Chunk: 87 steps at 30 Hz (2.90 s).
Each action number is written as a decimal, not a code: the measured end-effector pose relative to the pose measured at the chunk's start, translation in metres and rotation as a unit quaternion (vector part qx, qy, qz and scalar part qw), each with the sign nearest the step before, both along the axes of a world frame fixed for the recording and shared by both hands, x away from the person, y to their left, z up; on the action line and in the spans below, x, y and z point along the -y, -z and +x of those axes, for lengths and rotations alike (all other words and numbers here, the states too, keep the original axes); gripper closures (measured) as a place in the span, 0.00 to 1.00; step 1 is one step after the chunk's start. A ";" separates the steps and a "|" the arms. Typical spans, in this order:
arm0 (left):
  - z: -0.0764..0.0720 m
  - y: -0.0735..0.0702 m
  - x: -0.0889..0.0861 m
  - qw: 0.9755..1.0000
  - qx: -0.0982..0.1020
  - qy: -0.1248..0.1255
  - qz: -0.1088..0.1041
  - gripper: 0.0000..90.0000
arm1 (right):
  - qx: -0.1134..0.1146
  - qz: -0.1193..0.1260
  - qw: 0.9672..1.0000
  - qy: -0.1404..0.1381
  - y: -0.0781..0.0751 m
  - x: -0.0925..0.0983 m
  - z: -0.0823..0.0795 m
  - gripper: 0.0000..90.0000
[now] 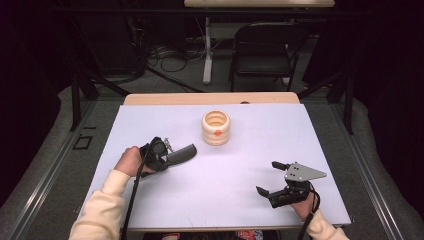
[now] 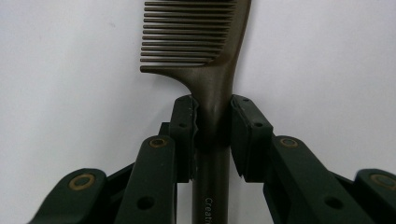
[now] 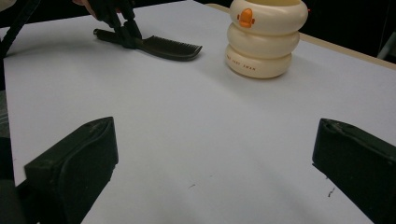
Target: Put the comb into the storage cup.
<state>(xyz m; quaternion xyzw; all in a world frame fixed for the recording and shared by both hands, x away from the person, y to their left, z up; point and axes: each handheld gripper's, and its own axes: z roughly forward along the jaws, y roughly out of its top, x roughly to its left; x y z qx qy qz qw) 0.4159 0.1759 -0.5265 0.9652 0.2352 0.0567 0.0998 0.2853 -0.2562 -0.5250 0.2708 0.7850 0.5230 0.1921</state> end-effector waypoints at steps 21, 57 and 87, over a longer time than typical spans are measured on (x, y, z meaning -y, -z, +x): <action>-0.012 -0.010 -0.005 0.999 0.028 -0.012 -0.040 0.80 | 0.000 -0.001 1.000 0.002 0.000 0.001 0.000 0.00; -0.023 -0.018 -0.010 0.985 0.070 -0.035 -0.155 0.81 | 0.000 -0.001 1.000 0.004 -0.001 0.001 -0.001 0.00; -0.028 -0.018 -0.004 0.965 0.115 -0.060 -0.226 0.80 | 0.000 -0.001 1.000 0.004 -0.001 0.001 -0.001 0.00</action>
